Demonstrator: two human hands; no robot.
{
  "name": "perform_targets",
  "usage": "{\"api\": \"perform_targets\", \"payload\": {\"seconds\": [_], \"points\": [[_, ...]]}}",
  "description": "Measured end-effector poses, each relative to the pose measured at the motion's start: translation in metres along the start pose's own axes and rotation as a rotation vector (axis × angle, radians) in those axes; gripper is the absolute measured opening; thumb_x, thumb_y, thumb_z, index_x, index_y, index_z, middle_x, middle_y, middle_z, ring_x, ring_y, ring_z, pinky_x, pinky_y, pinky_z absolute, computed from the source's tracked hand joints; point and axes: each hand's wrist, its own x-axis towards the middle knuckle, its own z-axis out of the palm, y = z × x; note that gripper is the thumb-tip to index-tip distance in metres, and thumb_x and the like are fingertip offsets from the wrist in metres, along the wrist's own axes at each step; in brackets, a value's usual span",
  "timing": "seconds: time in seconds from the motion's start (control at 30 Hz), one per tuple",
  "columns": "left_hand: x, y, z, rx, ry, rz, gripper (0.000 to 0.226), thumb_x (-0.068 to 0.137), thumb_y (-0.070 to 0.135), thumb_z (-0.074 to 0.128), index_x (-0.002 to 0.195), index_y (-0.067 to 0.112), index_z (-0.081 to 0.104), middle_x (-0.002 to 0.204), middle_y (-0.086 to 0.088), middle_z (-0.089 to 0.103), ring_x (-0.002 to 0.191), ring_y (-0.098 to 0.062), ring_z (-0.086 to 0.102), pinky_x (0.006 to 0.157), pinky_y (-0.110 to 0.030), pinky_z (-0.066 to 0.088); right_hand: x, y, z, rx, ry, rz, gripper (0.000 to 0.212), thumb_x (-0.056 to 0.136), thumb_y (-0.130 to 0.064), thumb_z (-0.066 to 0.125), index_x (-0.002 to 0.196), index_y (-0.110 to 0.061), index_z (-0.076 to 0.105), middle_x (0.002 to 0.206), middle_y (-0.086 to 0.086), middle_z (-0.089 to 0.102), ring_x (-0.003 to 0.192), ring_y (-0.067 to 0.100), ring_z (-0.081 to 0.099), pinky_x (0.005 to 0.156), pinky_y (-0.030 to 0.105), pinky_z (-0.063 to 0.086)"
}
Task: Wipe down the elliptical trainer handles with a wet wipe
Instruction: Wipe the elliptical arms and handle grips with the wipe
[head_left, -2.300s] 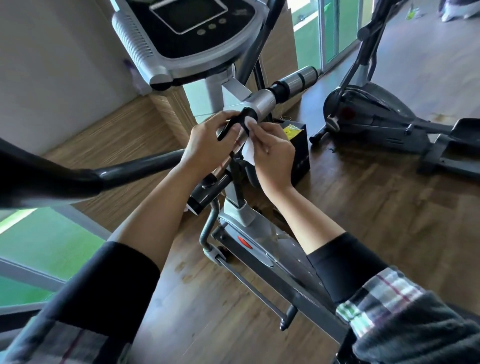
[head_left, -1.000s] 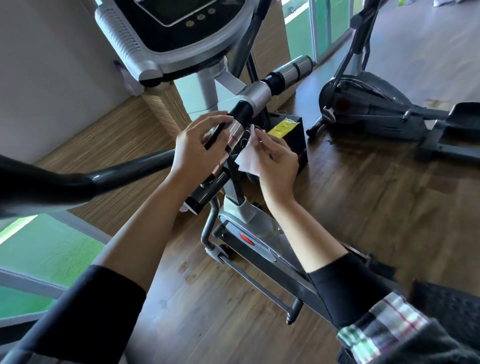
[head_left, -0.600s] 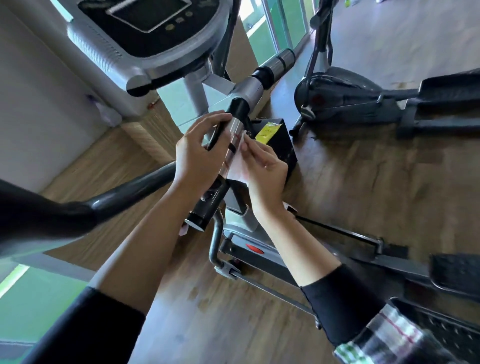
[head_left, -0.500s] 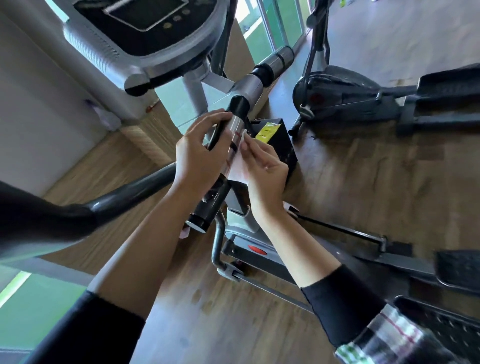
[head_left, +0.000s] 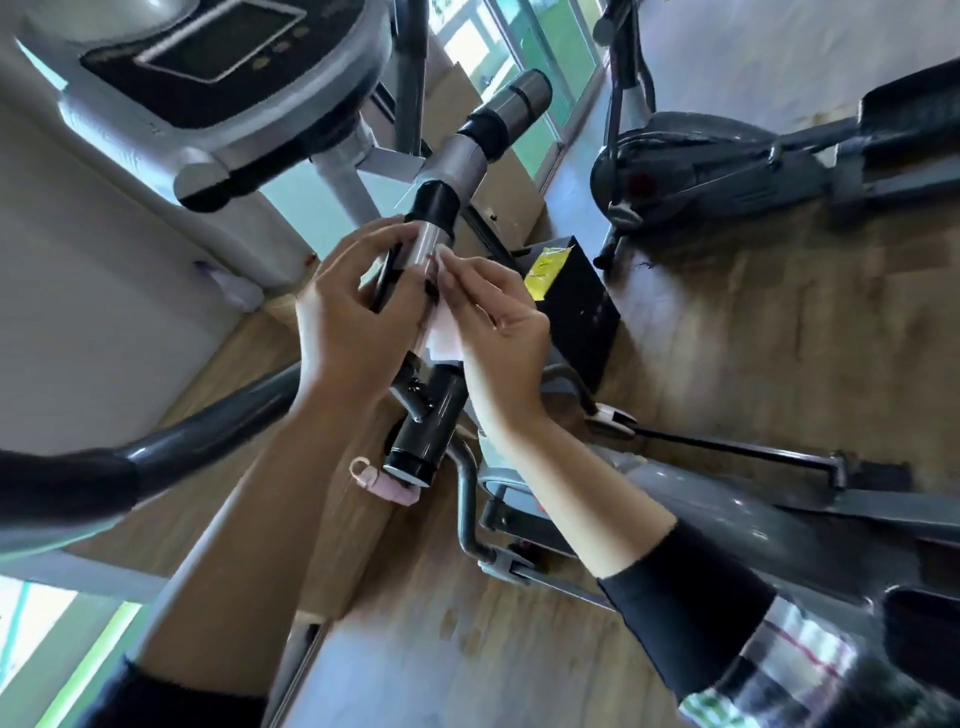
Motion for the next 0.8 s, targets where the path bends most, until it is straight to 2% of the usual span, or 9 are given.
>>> {"api": "perform_targets", "payload": {"seconds": [0.13,0.23,0.27,0.33,0.5,0.6,0.67,0.73,0.8], "points": [[-0.001,0.005,0.001,-0.043,0.011,-0.037,0.021,0.087,0.021,0.066,0.105,0.030,0.070,0.111,0.019,0.065,0.096,-0.003,0.061,0.077,-0.010,0.050,0.028,0.000,0.003,-0.014,-0.003,-0.026,0.024,0.083,0.002,0.066,0.107,0.006,0.067,0.103,0.007,0.062,0.100,0.018,0.060,0.101,0.042,0.046],[-0.001,0.004,0.000,-0.030,0.013,-0.056,0.022,0.087,0.018,0.066,0.107,0.026,0.071,0.110,0.022,0.065,0.093,-0.024,0.059,0.073,-0.010,0.049,0.015,0.002,-0.002,-0.011,-0.036,-0.021,0.024,0.083,0.001,0.067,0.107,0.003,0.068,0.106,0.011,0.062,0.103,0.020,0.059,0.101,0.043,0.046],[-0.001,0.003,0.000,-0.029,0.014,-0.055,0.023,0.087,0.018,0.065,0.107,0.025,0.072,0.111,0.022,0.065,0.092,-0.025,0.059,0.073,-0.011,0.050,0.007,0.004,-0.004,-0.024,-0.045,-0.036,0.024,0.083,0.000,0.067,0.107,0.003,0.068,0.105,0.011,0.062,0.103,0.020,0.059,0.101,0.043,0.046],[-0.001,0.002,-0.001,-0.022,0.021,-0.049,0.023,0.086,0.016,0.065,0.107,0.025,0.071,0.112,0.018,0.067,0.086,-0.015,0.059,0.074,-0.011,0.050,-0.001,0.006,-0.007,-0.063,-0.062,-0.078,0.023,0.084,-0.001,0.067,0.106,0.001,0.069,0.102,0.008,0.063,0.101,0.017,0.059,0.100,0.044,0.047],[-0.008,0.002,-0.005,-0.009,0.064,-0.076,0.022,0.090,0.013,0.063,0.109,0.018,0.072,0.110,0.011,0.068,0.097,-0.005,0.063,0.075,-0.007,0.049,0.037,-0.009,-0.002,-0.257,-0.180,-0.271,0.019,0.085,0.000,0.065,0.103,0.004,0.069,0.102,0.011,0.065,0.099,0.018,0.061,0.096,0.038,0.049],[-0.015,0.000,-0.010,-0.044,0.079,-0.125,0.022,0.090,0.015,0.063,0.109,0.020,0.072,0.103,0.018,0.067,0.097,-0.003,0.064,0.081,-0.022,0.057,0.040,-0.009,-0.010,-0.352,-0.243,-0.373,0.018,0.086,0.000,0.063,0.103,0.005,0.069,0.102,0.010,0.065,0.100,0.019,0.062,0.094,0.036,0.051],[-0.018,-0.001,-0.012,-0.060,0.067,-0.143,0.021,0.090,0.019,0.063,0.109,0.025,0.071,0.099,0.021,0.067,0.097,-0.010,0.067,0.080,-0.036,0.060,0.034,-0.004,-0.017,-0.399,-0.244,-0.428,0.019,0.087,0.000,0.063,0.104,0.005,0.069,0.104,0.010,0.065,0.102,0.025,0.062,0.094,0.041,0.051],[-0.020,-0.002,-0.015,-0.043,0.061,-0.138,0.022,0.090,0.020,0.063,0.110,0.025,0.071,0.102,0.017,0.068,0.097,-0.012,0.068,0.081,-0.039,0.059,0.033,-0.002,-0.017,-0.441,-0.259,-0.483,0.019,0.087,0.000,0.063,0.104,0.004,0.069,0.105,0.008,0.065,0.101,0.027,0.063,0.091,0.046,0.051],[-0.021,-0.002,-0.016,-0.037,0.062,-0.131,0.022,0.090,0.022,0.064,0.110,0.025,0.071,0.105,0.014,0.069,0.098,-0.012,0.068,0.084,-0.040,0.058,0.041,-0.007,-0.009,-0.485,-0.305,-0.540,0.018,0.088,0.000,0.061,0.103,0.003,0.070,0.106,0.011,0.066,0.101,0.024,0.063,0.092,0.044,0.051]]}}
